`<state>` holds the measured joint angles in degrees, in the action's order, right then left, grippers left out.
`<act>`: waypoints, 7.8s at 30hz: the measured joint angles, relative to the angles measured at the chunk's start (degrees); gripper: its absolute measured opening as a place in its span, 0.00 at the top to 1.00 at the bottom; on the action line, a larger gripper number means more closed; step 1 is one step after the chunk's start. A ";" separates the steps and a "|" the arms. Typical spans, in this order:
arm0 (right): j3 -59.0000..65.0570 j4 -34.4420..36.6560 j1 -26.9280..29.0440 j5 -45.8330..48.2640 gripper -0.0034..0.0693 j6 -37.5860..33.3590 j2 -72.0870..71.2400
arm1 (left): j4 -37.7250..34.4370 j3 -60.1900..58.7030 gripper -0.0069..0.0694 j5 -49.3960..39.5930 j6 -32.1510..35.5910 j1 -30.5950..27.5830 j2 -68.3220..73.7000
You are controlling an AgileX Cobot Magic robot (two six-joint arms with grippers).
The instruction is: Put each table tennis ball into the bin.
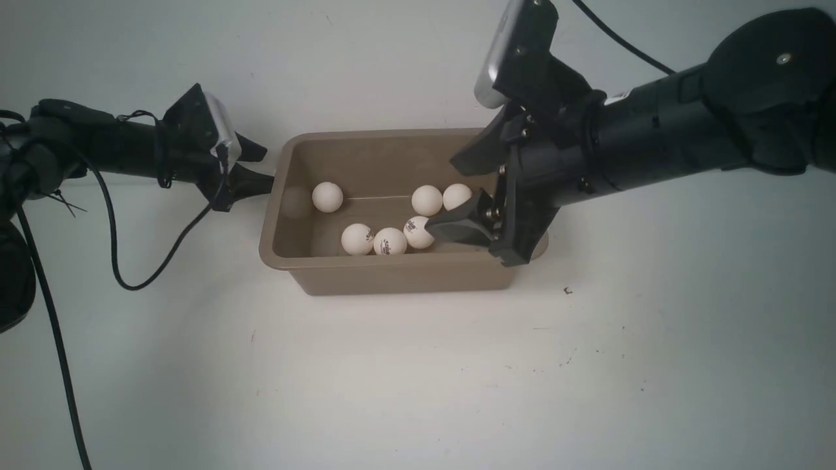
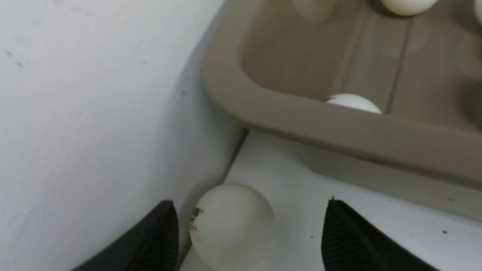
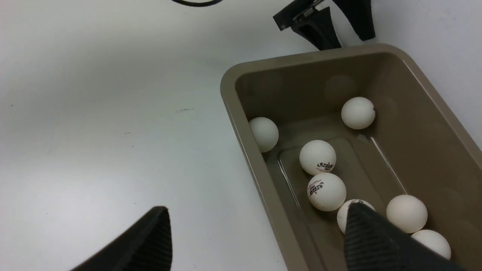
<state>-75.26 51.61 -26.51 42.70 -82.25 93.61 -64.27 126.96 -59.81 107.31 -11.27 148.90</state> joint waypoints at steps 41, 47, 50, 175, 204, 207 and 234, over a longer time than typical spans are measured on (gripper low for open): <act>0.00 0.00 0.00 -2.85 0.19 -1.12 0.00 | 1.61 0.02 0.53 -8.88 -8.06 -1.12 -8.31; 0.00 0.08 0.00 -3.09 0.19 -1.22 0.00 | 4.13 0.02 0.53 -8.88 -8.06 7.27 -6.88; 0.00 0.08 0.00 -3.62 0.19 -1.50 0.00 | 10.10 0.02 0.49 -9.06 -9.73 11.48 -6.40; 76.87 -45.62 14.96 -28.79 0.19 76.28 -78.11 | -10.61 -0.03 0.37 -10.28 -30.97 5.14 -24.43; 76.87 -46.89 27.03 -27.73 0.19 76.28 -94.15 | -10.79 -0.03 0.37 -10.33 -31.14 6.14 -24.45; 76.87 -46.89 27.03 -27.48 0.19 76.28 -94.15 | -10.79 -0.03 0.37 -10.33 -32.43 7.09 -24.45; 76.92 -46.89 27.03 -26.26 0.19 76.28 -94.33 | -17.68 -0.03 0.37 -9.19 -36.89 13.58 -24.45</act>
<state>1.66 4.71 0.52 16.43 -5.98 -0.72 -81.95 126.94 -69.00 70.43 2.31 124.45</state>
